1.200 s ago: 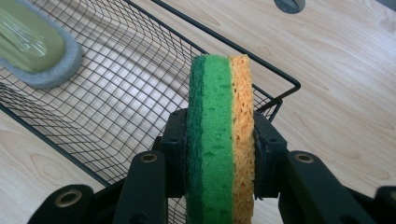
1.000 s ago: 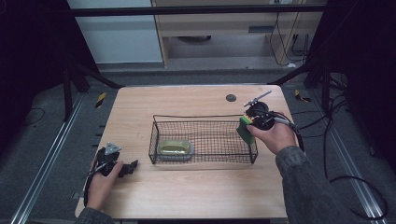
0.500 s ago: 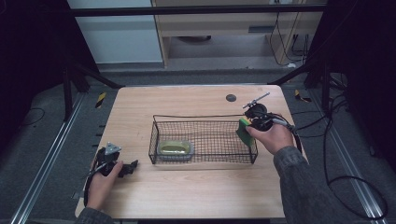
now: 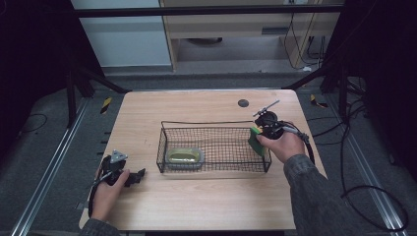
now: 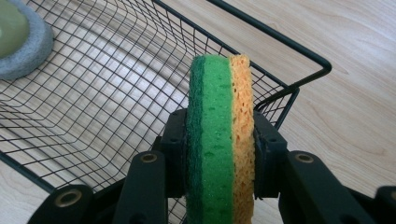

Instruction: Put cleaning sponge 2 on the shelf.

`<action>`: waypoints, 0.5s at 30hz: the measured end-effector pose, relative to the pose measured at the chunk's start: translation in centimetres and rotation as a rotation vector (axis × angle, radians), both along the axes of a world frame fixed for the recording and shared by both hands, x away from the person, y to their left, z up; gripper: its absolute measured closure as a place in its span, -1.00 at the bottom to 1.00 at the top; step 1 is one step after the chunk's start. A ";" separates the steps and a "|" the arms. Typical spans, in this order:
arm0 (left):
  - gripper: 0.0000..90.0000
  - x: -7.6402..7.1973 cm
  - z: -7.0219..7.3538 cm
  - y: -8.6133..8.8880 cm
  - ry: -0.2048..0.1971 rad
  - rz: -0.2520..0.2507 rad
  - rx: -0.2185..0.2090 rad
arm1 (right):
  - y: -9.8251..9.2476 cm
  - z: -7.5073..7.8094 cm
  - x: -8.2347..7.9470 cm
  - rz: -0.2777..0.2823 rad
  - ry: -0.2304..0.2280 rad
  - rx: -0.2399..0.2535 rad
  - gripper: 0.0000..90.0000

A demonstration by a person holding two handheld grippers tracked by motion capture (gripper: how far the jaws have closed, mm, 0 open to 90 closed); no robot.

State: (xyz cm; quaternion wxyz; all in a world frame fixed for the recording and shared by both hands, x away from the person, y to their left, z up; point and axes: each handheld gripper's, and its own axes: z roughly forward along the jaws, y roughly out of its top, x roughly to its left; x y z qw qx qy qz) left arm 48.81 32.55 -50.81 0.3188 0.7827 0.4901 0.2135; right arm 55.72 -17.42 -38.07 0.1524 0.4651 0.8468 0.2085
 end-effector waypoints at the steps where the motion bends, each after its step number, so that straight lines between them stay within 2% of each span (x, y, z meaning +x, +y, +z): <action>1: -1.00 0.0 0.0 0.0 0.000 0.000 0.000 | 0.0 -0.1 0.1 -0.004 0.003 0.000 0.42; 15: -1.00 0.0 0.0 0.0 -0.002 0.002 -0.004 | 0.5 -1.8 1.0 -0.008 0.017 -0.019 0.42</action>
